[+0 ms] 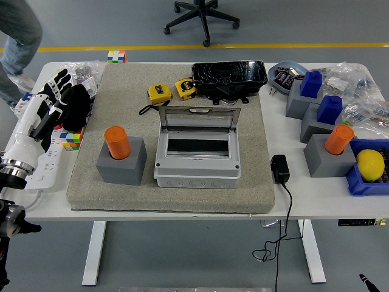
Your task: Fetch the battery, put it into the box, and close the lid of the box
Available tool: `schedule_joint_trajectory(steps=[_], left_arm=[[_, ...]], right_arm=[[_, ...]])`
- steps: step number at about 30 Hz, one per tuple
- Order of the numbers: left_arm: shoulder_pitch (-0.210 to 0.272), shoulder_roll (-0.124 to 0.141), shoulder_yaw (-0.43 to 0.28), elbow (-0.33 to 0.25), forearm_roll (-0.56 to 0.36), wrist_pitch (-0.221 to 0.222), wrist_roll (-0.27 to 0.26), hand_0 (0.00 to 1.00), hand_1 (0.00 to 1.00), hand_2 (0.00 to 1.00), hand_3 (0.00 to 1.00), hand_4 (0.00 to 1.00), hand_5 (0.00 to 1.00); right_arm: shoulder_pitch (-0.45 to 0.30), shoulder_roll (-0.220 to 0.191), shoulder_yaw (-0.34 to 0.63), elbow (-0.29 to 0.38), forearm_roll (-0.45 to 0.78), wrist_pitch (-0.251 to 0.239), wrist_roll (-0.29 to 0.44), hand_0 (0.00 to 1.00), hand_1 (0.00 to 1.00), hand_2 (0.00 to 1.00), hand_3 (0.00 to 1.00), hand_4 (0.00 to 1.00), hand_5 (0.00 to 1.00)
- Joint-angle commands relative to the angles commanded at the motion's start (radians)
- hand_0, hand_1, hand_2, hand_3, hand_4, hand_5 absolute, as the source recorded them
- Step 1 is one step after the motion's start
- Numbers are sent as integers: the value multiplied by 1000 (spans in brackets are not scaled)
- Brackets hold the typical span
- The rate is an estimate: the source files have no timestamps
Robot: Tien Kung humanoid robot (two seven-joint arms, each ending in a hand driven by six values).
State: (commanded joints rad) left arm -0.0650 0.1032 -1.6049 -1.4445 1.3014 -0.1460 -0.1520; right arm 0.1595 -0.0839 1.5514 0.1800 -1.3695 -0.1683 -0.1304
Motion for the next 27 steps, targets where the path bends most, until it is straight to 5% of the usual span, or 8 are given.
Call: schedule_joint_trajectory(steps=[9, 27], left_arm=[[-6, -22, 18, 54, -129, -25, -15, 998, 998, 998, 998, 998, 760], [-4, -34, 58, 116, -87, -37, -9, 998, 998, 998, 998, 998, 627]], right_arm=[[3, 4, -2, 0, 4, 1, 1, 775, 720, 742, 738, 947, 837], [5, 6, -3, 0, 9, 1, 1, 775, 720, 742, 739, 948, 838]])
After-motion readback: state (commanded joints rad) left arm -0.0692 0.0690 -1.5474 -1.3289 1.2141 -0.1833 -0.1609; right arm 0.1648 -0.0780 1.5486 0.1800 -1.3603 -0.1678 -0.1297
